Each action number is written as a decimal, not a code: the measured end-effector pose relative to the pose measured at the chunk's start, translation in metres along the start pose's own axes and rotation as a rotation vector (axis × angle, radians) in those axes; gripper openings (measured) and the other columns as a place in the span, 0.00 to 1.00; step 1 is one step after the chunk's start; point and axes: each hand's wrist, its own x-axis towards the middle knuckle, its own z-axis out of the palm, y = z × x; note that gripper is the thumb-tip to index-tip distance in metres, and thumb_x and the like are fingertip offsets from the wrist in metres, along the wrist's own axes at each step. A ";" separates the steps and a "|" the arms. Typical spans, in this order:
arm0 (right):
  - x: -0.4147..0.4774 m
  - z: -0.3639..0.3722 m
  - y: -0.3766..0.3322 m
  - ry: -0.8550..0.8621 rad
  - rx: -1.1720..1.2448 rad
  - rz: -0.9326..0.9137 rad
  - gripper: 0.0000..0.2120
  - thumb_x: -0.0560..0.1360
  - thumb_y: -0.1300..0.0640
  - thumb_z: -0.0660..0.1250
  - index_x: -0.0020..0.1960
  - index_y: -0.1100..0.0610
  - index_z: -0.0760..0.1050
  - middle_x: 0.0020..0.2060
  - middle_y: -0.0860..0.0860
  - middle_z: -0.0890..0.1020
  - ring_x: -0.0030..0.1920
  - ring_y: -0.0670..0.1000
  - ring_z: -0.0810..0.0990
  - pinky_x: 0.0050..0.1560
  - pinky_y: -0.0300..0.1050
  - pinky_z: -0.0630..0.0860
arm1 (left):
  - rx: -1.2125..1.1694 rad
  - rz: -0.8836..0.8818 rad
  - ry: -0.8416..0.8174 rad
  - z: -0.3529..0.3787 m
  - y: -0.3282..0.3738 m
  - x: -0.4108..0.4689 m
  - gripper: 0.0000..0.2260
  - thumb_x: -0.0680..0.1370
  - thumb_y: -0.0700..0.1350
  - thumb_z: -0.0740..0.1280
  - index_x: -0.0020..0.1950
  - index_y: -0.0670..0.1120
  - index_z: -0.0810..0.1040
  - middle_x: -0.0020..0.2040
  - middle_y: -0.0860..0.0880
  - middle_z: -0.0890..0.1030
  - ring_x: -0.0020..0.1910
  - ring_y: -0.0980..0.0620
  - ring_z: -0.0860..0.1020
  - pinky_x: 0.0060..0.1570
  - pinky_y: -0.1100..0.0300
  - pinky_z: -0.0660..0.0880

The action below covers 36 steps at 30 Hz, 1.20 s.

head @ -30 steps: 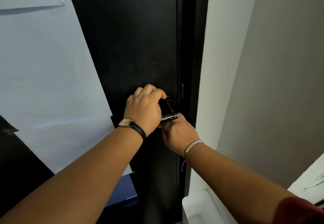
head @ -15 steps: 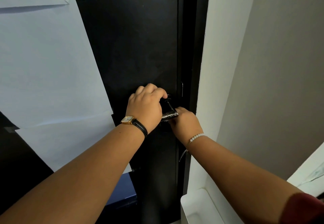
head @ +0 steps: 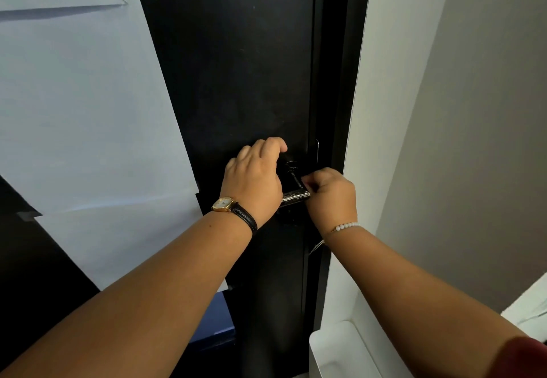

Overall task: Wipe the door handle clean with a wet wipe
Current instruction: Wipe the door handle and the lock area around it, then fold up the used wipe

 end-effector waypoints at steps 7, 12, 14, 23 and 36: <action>0.001 -0.004 0.004 0.123 0.182 0.018 0.03 0.71 0.62 0.69 0.43 0.58 0.81 0.41 0.52 0.82 0.44 0.50 0.80 0.43 0.27 0.70 | 0.006 0.000 -0.006 0.002 -0.001 0.001 0.19 0.71 0.33 0.59 0.58 0.50 0.70 0.53 0.51 0.76 0.53 0.49 0.73 0.53 0.55 0.67; 0.016 -0.027 -0.007 0.054 0.300 -0.006 0.08 0.70 0.60 0.70 0.49 0.55 0.80 0.45 0.52 0.83 0.44 0.46 0.81 0.49 0.36 0.78 | -0.040 0.006 -0.104 -0.003 0.001 0.008 0.18 0.71 0.35 0.62 0.58 0.51 0.72 0.56 0.52 0.77 0.55 0.50 0.74 0.53 0.55 0.71; 0.021 -0.036 -0.012 0.006 0.217 -0.097 0.11 0.69 0.61 0.71 0.51 0.55 0.80 0.46 0.51 0.81 0.43 0.43 0.79 0.47 0.31 0.76 | -0.192 -0.034 -0.182 -0.006 0.007 0.014 0.19 0.71 0.36 0.64 0.59 0.53 0.72 0.56 0.53 0.78 0.53 0.53 0.76 0.51 0.57 0.75; 0.025 -0.065 -0.010 0.042 0.295 -0.124 0.10 0.71 0.64 0.67 0.50 0.54 0.79 0.39 0.43 0.79 0.41 0.45 0.79 0.47 0.37 0.79 | -0.560 -0.144 -0.167 -0.011 0.027 0.032 0.04 0.70 0.45 0.72 0.44 0.52 0.80 0.41 0.48 0.83 0.39 0.52 0.80 0.46 0.57 0.79; 0.026 -0.091 0.016 -0.164 0.438 -0.073 0.13 0.67 0.63 0.62 0.47 0.49 0.78 0.43 0.59 0.81 0.42 0.59 0.78 0.47 0.53 0.78 | -0.723 -0.195 -0.372 -0.002 0.051 0.029 0.13 0.70 0.38 0.68 0.44 0.55 0.70 0.43 0.45 0.81 0.43 0.46 0.81 0.46 0.45 0.81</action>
